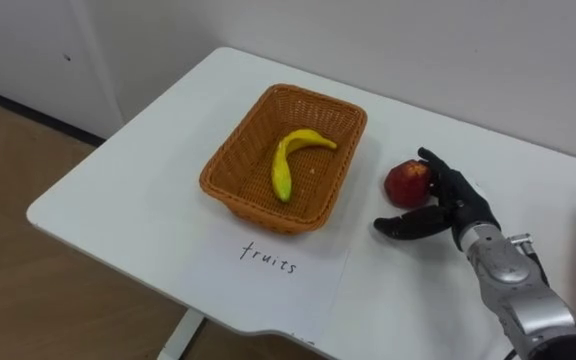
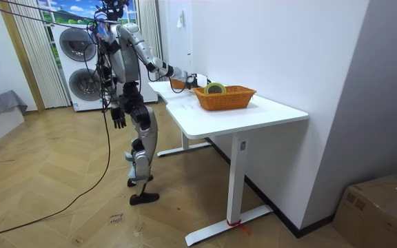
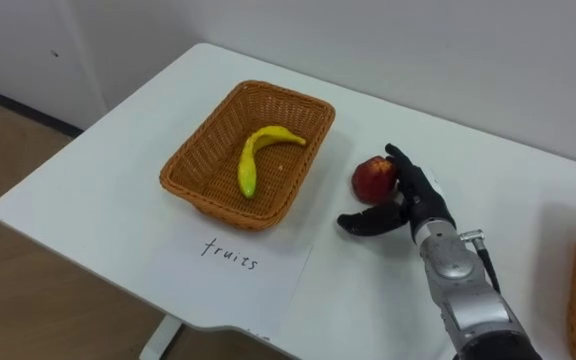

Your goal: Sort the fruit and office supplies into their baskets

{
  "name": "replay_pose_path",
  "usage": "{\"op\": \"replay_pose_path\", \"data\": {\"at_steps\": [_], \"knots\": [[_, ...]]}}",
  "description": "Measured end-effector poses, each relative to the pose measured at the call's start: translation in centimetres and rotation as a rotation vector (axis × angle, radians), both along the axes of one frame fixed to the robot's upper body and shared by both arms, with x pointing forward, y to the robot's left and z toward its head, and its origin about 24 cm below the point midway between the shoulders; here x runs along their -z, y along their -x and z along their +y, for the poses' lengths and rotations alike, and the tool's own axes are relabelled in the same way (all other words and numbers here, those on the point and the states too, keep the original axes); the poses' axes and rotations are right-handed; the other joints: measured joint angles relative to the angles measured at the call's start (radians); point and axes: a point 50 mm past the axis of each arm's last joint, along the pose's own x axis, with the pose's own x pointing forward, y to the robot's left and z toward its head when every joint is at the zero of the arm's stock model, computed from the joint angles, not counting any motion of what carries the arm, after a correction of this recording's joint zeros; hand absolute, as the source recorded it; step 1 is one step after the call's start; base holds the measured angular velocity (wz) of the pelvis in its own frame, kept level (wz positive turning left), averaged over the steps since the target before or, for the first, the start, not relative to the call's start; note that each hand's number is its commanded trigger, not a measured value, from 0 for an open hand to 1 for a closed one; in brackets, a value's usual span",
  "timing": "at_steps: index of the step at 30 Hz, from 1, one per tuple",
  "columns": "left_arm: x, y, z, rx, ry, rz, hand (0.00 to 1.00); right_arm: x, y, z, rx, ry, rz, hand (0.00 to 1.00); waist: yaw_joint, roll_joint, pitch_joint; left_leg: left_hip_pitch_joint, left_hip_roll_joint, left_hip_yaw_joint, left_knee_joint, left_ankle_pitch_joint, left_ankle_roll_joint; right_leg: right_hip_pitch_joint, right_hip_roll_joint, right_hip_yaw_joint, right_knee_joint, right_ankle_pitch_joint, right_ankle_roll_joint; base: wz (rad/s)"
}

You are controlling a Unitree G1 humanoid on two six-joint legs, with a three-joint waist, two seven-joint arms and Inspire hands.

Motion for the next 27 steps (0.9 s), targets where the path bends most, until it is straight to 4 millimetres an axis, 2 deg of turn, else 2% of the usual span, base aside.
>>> {"op": "replay_pose_path", "data": {"at_steps": [17,18,19,20,27], "knots": [[-0.05,0.28,0.12,-0.003,0.01,0.006,0.0,-0.01,0.0,-0.01,0.0,0.0,0.0,0.0,0.001,0.0,-0.0031,-0.001,0.0,0.0,0.0,0.0,0.0,0.001,0.0,-0.002,0.0,0.0,0.0,0.0],[-0.05,0.29,0.12,-0.003,0.01,0.006,0.0,0.0,0.0,-0.01,0.001,0.0,0.0,0.52,0.001,0.001,-0.0038,-0.001,0.0,0.0,0.0,0.0,0.0,0.001,0.0,-0.002,0.0,0.0,0.0,0.0],[-0.05,0.3,0.13,-0.003,0.01,0.007,0.0,0.0,0.0,-0.01,0.001,0.0,0.0,0.7,0.001,0.001,-0.0041,-0.001,0.0,0.0,0.0,0.0,0.0,0.001,0.0,-0.002,0.0,0.0,0.0,0.0],[-0.05,0.3,0.13,-0.003,0.01,0.007,0.0,0.0,0.0,-0.01,0.001,0.0,0.0,1.0,0.001,0.002,-0.0043,-0.001,0.0,0.0,0.0,0.0,0.0,0.001,0.0,-0.002,0.0,0.0,0.0,0.0],[-0.04,0.39,0.13,-0.004,0.01,0.01,0.0,-0.14,-0.02,-0.35,0.022,0.015,-0.01,1.0,0.002,0.002,-0.0055,-0.001,0.0,0.0,0.001,0.0,0.0,0.002,0.0,-0.003,0.001,0.0,0.0,0.0]]}}
